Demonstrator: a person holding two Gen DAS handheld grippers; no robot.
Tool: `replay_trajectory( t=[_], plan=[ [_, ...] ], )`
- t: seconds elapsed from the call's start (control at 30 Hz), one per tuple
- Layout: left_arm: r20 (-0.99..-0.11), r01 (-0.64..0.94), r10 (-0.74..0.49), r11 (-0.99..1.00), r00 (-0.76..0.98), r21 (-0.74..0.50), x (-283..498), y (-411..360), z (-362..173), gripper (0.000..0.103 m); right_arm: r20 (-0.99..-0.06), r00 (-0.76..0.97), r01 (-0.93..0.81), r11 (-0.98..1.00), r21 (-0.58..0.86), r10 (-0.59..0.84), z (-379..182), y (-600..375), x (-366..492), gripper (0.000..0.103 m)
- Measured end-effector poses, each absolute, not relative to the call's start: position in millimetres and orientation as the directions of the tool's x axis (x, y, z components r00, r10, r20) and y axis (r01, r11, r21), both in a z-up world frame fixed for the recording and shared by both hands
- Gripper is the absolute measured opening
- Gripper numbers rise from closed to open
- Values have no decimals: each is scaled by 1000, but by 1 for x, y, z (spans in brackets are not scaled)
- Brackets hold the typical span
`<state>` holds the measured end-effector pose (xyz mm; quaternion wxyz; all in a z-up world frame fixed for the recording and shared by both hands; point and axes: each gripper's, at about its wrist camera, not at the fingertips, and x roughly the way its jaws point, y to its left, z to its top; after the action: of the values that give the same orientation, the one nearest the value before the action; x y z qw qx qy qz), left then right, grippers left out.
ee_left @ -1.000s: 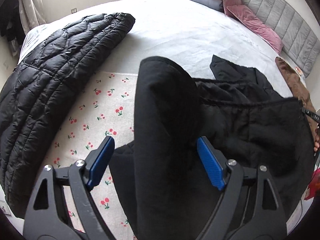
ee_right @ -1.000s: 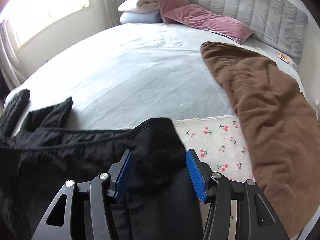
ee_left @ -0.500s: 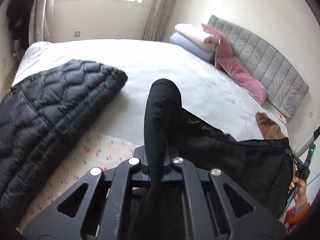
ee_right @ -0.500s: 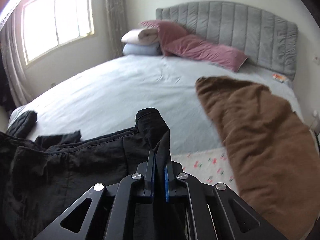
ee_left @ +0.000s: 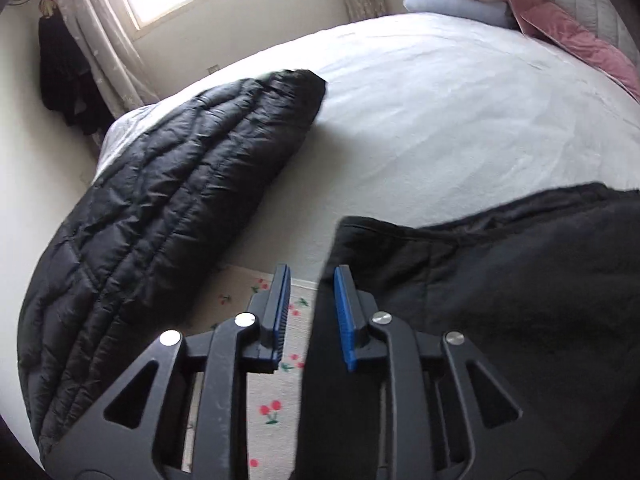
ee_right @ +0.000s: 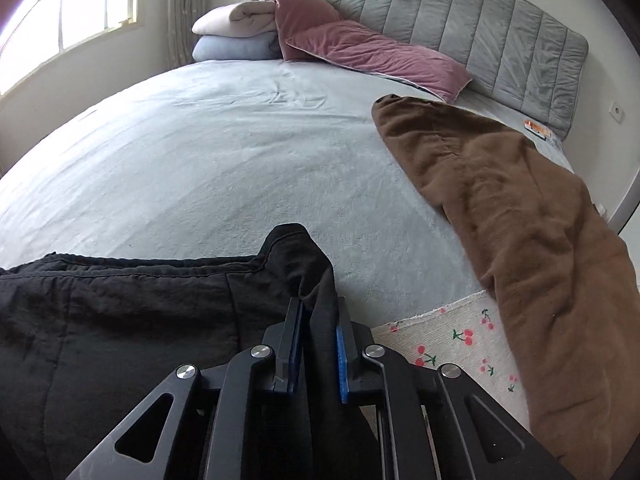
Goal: Fold large clothes
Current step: 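Lower the folded hem onto the coat and open both grippers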
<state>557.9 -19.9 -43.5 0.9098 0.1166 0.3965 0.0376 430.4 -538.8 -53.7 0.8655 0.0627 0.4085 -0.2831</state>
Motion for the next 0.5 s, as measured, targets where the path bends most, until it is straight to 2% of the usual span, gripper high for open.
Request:
replay_trajectory(
  t=[0.1,0.17,0.27,0.33,0.4,0.47,0.5],
  plan=[
    [-699,24,88,989,710,149,534,-4,-6,37,-692,548,520,839,-159,-470,-20,-521,412,31],
    [-705,114,-11,988,709,99,509,-14,14,48,-679,604,455,880,-135,-417,0,-495,399,44],
    [-718,272,-158,961,678,45,459,-51,24,57,-687,672,298,950,-92,-277,15,-435,388,55],
    [-734,354,-266,935,625,-37,432,-76,14,58,-704,700,150,988,-21,-121,12,-389,382,58],
    [-743,383,-314,920,591,-84,410,-88,-4,58,-719,694,75,996,56,-12,0,-358,375,58],
    [-756,380,-273,924,595,-35,397,-82,-24,58,-747,664,58,994,93,31,-21,-354,370,58],
    [-765,361,-230,932,601,3,399,-67,-35,58,-768,640,87,993,78,4,-34,-362,365,58]
  ],
)
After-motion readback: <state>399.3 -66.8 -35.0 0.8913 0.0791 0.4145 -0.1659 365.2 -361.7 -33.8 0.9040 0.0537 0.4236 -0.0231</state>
